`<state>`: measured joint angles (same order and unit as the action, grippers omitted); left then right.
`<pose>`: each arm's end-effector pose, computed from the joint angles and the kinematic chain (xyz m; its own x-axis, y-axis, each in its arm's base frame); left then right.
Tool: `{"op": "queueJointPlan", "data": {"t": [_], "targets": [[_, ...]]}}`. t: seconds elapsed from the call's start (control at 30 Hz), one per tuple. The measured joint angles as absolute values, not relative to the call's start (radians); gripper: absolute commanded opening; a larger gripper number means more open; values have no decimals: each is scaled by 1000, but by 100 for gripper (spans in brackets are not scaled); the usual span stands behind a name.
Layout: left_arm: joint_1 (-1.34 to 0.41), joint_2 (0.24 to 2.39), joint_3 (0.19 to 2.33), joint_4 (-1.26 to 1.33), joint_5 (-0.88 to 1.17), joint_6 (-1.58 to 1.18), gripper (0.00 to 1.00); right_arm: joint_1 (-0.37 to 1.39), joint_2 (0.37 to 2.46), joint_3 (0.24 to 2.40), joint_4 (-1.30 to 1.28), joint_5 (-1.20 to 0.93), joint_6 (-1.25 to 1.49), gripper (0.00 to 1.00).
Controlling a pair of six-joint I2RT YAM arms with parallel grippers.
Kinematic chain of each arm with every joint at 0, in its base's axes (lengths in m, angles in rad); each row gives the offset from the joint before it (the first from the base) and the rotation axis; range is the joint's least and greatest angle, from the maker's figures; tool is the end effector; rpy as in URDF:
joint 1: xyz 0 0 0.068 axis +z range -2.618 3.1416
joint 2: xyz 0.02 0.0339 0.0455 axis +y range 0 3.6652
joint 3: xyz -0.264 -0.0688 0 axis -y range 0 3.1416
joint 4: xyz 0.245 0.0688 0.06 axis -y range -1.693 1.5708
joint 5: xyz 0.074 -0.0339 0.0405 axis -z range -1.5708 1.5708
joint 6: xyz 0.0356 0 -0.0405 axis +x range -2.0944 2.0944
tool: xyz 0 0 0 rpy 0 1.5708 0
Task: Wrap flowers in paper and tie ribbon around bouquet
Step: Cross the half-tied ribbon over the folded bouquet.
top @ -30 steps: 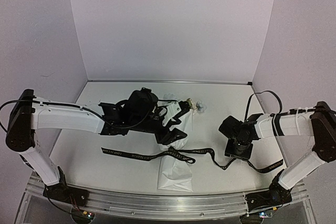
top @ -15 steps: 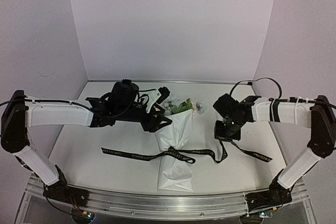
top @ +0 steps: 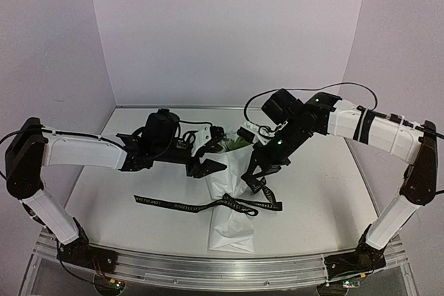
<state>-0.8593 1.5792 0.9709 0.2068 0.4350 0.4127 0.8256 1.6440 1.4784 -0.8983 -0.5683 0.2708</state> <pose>0.2207 -0.2790 0.2452 0.1433 0.3908 -0.9092 0.9636 0.1546 0.2183 0.2174 0.2639 0.3047 -0.7843 -0.5176 -0.3419 -0.6090 0.5376 0.5832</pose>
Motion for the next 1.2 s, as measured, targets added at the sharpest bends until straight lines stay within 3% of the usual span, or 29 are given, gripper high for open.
{"op": "queueJointPlan", "data": {"t": [0.43,0.77,0.87,0.93,1.0,1.1,1.2], "targets": [[-923,1735,984,308,577,489,64,825,1644,1478,-949,-573,199,0],[-976,1838,1015,459,568,450,61,825,1640,1475,-961,-593,197,0],[-985,1856,1015,501,558,441,50,825,1622,1460,-963,-595,196,0],[-990,1865,1015,525,552,442,29,825,1608,1457,-971,-596,194,0],[-994,1874,1019,539,540,435,15,823,1595,1457,-977,-596,190,0],[-997,1883,1024,561,516,433,4,816,1583,1457,-990,-598,186,0],[-997,1882,1024,579,481,427,0,806,1579,1456,-997,-601,186,0]]}}
